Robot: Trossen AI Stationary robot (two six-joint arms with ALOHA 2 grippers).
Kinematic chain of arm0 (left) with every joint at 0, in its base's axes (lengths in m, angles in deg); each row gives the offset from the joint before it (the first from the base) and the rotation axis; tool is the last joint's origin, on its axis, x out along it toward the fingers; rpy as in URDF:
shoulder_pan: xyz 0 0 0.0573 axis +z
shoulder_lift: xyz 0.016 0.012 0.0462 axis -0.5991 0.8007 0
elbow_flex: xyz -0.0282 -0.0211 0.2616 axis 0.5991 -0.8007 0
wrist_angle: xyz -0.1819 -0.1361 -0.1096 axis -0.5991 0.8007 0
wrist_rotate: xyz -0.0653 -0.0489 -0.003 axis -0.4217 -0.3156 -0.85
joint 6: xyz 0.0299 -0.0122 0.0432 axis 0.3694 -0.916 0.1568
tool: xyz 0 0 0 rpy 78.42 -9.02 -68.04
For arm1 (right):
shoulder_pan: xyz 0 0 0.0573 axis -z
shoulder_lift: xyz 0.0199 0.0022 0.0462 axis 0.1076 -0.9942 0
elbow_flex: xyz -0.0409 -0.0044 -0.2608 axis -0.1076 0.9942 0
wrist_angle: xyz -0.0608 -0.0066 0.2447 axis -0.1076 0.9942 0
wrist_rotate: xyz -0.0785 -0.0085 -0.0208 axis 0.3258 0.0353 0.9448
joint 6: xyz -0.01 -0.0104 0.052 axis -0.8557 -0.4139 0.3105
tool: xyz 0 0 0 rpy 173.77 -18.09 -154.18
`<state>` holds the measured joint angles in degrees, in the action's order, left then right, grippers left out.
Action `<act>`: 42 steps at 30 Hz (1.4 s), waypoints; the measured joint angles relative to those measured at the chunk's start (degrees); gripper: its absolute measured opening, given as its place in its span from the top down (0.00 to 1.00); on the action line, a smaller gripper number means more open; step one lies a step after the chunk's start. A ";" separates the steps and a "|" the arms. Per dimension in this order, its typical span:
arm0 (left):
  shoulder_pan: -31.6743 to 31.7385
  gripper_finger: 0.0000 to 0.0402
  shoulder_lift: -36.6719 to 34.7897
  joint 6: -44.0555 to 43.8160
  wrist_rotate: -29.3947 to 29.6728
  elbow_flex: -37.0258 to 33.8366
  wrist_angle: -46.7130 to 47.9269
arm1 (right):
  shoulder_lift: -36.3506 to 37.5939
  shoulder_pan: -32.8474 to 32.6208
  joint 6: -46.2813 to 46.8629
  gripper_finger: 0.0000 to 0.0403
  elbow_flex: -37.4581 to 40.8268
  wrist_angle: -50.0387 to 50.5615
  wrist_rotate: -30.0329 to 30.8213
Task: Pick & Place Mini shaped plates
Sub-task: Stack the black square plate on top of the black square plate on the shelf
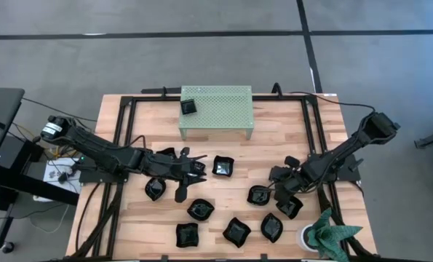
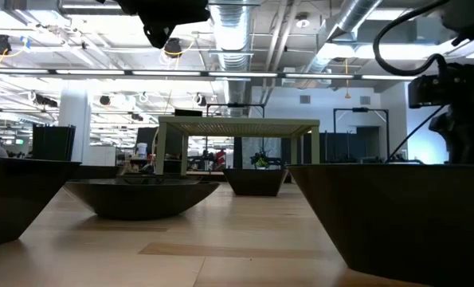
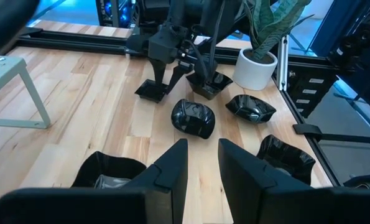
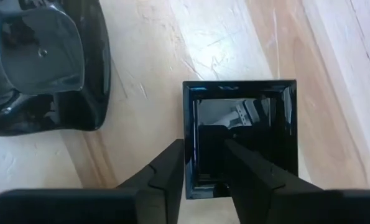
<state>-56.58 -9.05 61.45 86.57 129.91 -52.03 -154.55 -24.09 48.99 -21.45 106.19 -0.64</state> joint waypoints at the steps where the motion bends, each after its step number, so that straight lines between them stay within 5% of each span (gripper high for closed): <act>1: 0.00 0.77 0.00 0.00 0.00 0.00 -0.02 | 0.00 0.02 -0.06 0.77 0.00 0.16 0.01; 8: 0.00 0.77 0.00 0.00 0.00 0.01 -0.42 | 0.02 0.03 -3.36 0.97 -0.18 0.51 0.01; 23: -0.17 0.77 1.02 0.21 -1.92 0.04 -5.32 | 0.02 -1.40 -22.61 1.00 -13.22 -7.10 3.05; 30: -0.68 0.77 11.96 5.14 -9.64 0.06 -21.55 | 0.02 -4.51 -43.68 1.00 -13.51 -25.64 2.86; 42: -0.91 0.77 26.81 10.87 -9.68 0.04 -43.43 | 0.02 -2.92 -42.10 1.00 -13.51 -28.96 1.44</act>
<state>-57.49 17.77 72.32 76.89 129.95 -95.46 -154.53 -27.01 6.89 -34.95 77.23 0.80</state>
